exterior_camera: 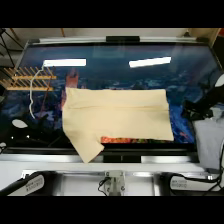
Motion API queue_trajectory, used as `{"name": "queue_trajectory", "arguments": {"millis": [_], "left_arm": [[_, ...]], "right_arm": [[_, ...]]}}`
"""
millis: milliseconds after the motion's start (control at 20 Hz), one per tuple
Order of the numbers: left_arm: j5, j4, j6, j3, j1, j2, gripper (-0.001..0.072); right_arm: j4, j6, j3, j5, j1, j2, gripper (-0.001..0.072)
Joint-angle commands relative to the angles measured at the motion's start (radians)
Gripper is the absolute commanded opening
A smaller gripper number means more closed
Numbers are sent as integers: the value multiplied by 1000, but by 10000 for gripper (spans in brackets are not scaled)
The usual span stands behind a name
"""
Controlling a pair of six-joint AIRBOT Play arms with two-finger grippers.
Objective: Fold the shirts.
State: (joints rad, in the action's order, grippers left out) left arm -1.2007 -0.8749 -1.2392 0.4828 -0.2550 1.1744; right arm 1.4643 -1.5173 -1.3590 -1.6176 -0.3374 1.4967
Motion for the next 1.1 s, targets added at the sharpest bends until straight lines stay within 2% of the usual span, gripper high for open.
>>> {"name": "queue_trajectory", "arguments": {"millis": [0, 50, 100, 150, 300, 500, 700, 1050], "left_arm": [[122, 50, 1, -52, 71, -10, 394], [153, 50, -25, -53, 95, -10, 392], [187, 50, -60, -53, 121, -8, 315], [210, 50, -74, -52, 148, -6, 180], [205, 49, -71, -52, 176, -6, 38], [202, 49, -71, -51, 172, -7, 37], [195, 50, -74, -51, 172, -18, 37], [196, 50, -75, -51, 172, -21, 37]], "right_arm": [[-8, -2, 11, 15, -2, -6, 491], [-8, -1, 13, 22, -2, -6, 491], [-8, 0, 26, 25, -2, -7, 491], [-9, 8, 49, 29, -2, -9, 491], [-20, 61, 192, 75, -7, -48, 491], [-69, 84, 404, 227, -17, -111, 491], [-109, 97, 473, 322, -16, -111, 491], [-158, 85, 557, 409, -14, -111, 488]]}}
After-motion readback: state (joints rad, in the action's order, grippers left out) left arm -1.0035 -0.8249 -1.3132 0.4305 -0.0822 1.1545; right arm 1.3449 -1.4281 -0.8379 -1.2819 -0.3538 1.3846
